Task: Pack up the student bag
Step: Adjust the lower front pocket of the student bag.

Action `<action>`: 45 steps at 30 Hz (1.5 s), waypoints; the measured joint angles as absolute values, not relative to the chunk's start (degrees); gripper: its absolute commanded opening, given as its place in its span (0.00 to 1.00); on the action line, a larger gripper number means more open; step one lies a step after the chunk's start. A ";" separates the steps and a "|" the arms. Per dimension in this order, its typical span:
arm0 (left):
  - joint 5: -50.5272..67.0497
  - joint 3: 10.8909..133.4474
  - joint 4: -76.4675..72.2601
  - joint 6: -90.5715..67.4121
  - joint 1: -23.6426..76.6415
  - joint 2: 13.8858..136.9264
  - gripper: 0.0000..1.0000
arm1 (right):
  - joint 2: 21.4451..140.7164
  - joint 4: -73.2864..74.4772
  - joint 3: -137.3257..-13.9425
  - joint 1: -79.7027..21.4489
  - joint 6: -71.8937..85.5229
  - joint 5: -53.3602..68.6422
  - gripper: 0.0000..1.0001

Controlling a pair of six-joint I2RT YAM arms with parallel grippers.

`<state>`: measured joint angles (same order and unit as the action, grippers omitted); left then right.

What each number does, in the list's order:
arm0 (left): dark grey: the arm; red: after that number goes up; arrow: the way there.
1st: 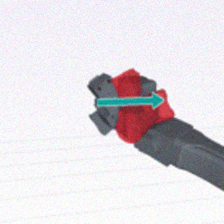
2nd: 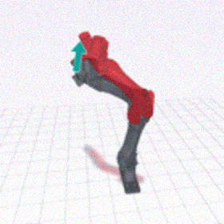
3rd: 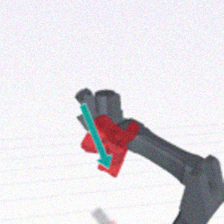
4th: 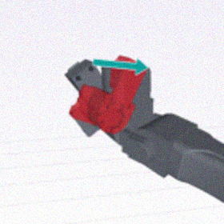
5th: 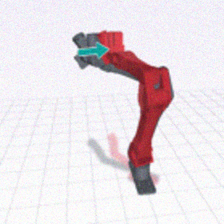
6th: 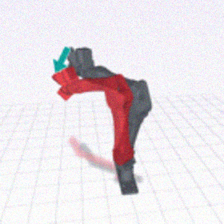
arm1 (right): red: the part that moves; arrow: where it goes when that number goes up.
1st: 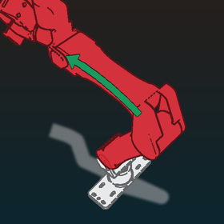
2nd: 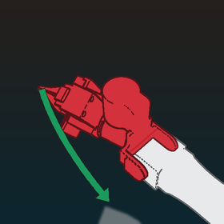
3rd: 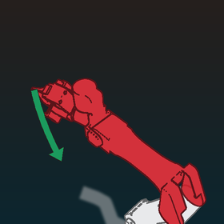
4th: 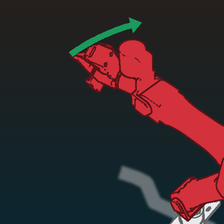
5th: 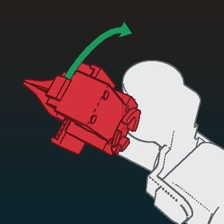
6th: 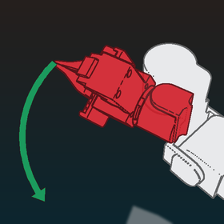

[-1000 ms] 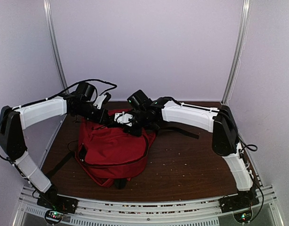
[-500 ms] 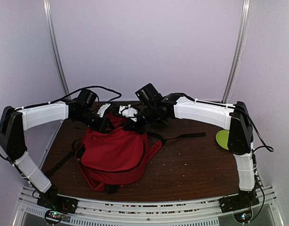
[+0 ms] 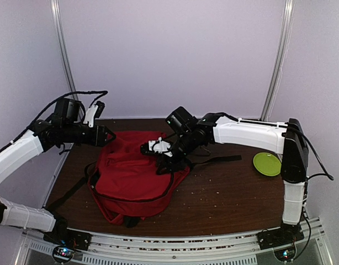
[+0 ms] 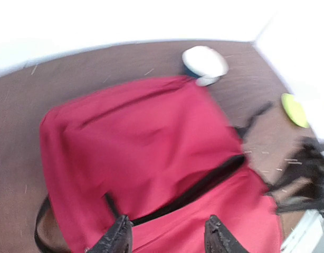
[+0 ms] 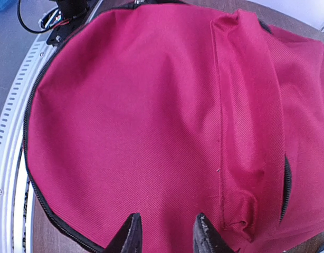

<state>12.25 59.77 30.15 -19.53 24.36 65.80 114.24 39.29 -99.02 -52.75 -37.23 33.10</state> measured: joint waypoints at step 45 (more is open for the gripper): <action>19.29 44.34 9.45 -41.17 15.31 66.19 0.00 | 117.54 37.95 -105.03 -52.75 -28.10 34.92 0.37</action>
